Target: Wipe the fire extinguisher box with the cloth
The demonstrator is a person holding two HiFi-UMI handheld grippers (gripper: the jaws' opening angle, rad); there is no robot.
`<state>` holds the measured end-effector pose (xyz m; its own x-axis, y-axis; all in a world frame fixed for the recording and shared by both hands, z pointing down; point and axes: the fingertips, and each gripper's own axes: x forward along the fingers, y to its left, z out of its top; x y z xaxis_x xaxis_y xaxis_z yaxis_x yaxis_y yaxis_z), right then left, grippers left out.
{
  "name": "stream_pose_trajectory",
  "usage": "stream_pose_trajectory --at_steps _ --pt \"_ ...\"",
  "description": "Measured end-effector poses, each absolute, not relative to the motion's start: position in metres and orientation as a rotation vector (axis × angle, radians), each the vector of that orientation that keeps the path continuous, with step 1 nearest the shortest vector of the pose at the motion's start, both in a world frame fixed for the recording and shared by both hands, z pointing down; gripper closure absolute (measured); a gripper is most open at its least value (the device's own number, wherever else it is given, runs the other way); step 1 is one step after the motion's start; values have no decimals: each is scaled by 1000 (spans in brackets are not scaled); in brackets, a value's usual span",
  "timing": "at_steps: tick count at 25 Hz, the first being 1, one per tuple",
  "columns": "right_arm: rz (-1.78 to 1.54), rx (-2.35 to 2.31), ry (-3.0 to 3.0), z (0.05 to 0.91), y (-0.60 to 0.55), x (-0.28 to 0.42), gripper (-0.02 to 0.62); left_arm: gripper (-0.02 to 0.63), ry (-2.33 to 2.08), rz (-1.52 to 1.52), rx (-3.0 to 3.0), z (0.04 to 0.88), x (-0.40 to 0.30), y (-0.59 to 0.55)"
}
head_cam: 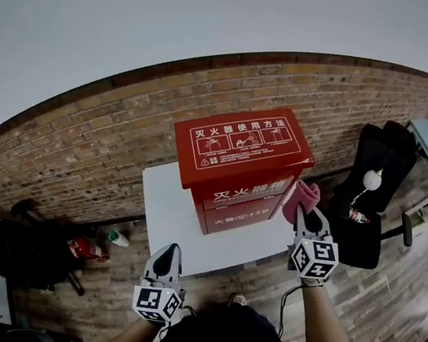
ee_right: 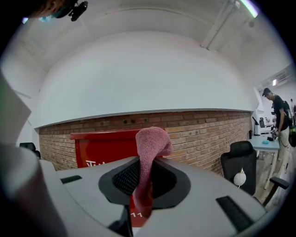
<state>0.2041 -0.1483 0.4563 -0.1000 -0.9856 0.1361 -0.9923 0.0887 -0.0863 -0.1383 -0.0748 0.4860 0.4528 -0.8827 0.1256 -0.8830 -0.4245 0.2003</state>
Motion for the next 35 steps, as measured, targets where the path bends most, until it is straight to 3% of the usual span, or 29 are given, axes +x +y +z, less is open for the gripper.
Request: stream_pose_trajectory --at_steps 10,35 --pt "168 2193 -2163 478 -195 255 532 589 -1663 59 2364 499 -113 -86" --pt "-142 1982 -2283 471 -221 174 532 589 -1717 59 2251 513 -155 -66"
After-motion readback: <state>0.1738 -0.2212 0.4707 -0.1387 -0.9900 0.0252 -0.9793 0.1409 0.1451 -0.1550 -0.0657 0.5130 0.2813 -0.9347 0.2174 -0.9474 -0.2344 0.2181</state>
